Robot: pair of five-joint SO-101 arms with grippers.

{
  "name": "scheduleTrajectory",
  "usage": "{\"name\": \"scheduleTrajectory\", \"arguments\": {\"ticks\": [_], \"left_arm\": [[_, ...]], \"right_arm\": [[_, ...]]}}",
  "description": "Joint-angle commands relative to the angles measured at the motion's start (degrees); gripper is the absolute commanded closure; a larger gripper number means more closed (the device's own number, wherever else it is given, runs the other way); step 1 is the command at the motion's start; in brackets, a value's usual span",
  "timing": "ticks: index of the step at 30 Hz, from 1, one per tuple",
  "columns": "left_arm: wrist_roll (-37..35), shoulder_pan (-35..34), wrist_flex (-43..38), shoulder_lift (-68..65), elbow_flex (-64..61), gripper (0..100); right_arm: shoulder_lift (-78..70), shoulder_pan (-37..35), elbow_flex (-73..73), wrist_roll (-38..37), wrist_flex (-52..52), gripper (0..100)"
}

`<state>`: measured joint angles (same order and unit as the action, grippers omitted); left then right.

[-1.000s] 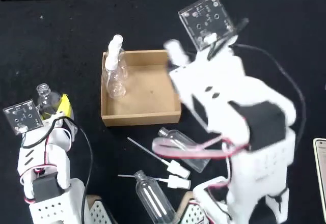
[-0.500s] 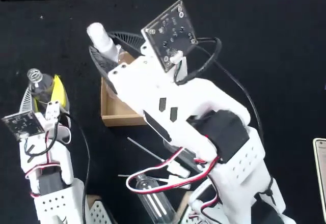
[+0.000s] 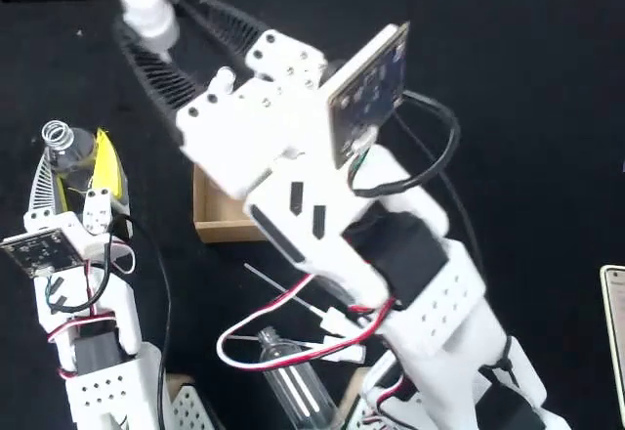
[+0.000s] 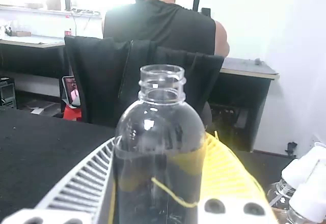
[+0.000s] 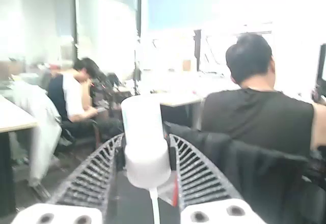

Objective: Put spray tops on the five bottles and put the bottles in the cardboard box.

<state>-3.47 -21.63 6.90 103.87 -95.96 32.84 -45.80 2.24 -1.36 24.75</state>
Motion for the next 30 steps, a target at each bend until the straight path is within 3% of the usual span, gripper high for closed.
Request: {"name": "scheduleTrajectory", "arguments": {"ticks": [1,5,12,18,24,30], "left_arm": [[-0.53,0.48,-1.14,0.7,-1.36,96],[-0.18,0.48,-1.58,0.79,-1.36,96],[-0.09,0.48,-3.52,0.79,-1.36,96],[-0.09,1.1,-3.6,0.79,-1.36,96],[0.35,8.66,-3.6,0.79,-1.36,96],[8.97,16.22,-3.16,0.7,-1.36,96]], "right_arm": [[1.71,-1.76,1.54,0.0,-8.44,98.8],[0.31,-2.64,4.18,0.0,-15.12,98.8],[-10.59,-3.96,-2.59,-0.09,-15.47,98.8],[-18.95,-4.13,-13.41,-0.09,-8.62,98.8],[-25.45,-3.87,-25.8,-0.09,-3.08,98.8],[-26.68,-3.78,-34.95,-0.18,8.26,98.8]]}}
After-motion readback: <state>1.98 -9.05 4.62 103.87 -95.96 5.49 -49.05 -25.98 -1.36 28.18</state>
